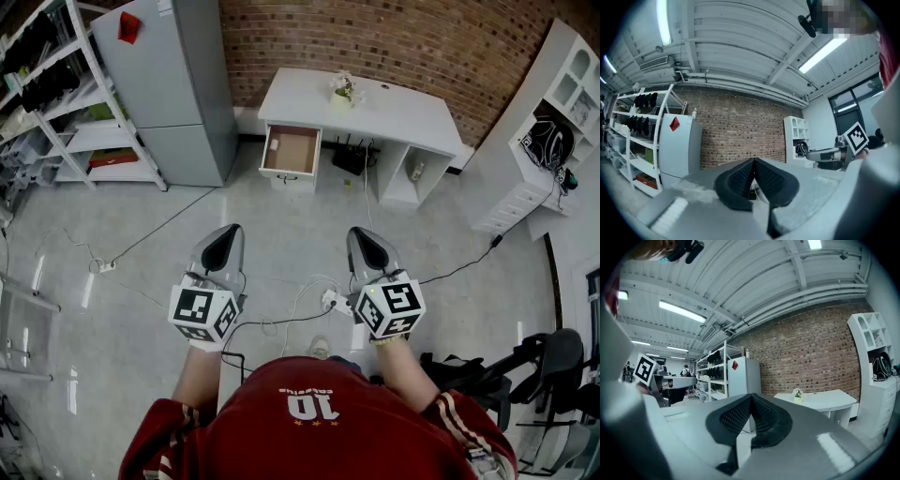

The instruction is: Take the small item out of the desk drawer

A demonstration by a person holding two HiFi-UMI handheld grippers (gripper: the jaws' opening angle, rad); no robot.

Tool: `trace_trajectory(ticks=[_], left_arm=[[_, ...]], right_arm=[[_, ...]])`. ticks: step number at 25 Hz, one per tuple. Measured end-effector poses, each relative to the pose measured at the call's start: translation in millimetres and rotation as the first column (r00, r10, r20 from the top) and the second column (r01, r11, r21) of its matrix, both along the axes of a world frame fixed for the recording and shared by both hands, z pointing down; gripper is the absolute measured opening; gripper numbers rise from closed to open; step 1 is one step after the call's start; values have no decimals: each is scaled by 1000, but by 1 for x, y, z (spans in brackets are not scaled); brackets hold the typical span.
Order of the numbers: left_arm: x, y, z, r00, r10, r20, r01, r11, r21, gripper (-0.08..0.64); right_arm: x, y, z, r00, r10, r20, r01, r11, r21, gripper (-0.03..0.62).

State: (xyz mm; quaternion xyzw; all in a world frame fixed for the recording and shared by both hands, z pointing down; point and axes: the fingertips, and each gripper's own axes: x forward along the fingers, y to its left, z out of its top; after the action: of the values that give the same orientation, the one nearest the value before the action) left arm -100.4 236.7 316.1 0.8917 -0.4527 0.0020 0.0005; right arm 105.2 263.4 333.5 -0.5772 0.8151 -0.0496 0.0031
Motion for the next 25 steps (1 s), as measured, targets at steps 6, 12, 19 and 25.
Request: trace_trajectory(ticks=[6, 12, 19, 25], left_arm=[[4, 1, -5, 1000, 4, -10, -4, 1000, 1, 3], [11, -1, -7, 1000, 10, -8, -10, 1000, 1, 3], [28, -8, -5, 1000, 13, -10, -13, 1000, -4, 3], [48, -23, -1, 1000, 8, -2, -8, 1000, -10, 3]], right_arm=[[0, -1, -5, 1000, -6, -6, 6, 1000, 7, -9], [3, -3, -7, 1000, -10, -7, 10, 1000, 16, -9], [20, -8, -7, 999, -15, 33, 13, 999, 34, -9], [39, -23, -1, 998, -36, 49, 35, 999, 25, -8]])
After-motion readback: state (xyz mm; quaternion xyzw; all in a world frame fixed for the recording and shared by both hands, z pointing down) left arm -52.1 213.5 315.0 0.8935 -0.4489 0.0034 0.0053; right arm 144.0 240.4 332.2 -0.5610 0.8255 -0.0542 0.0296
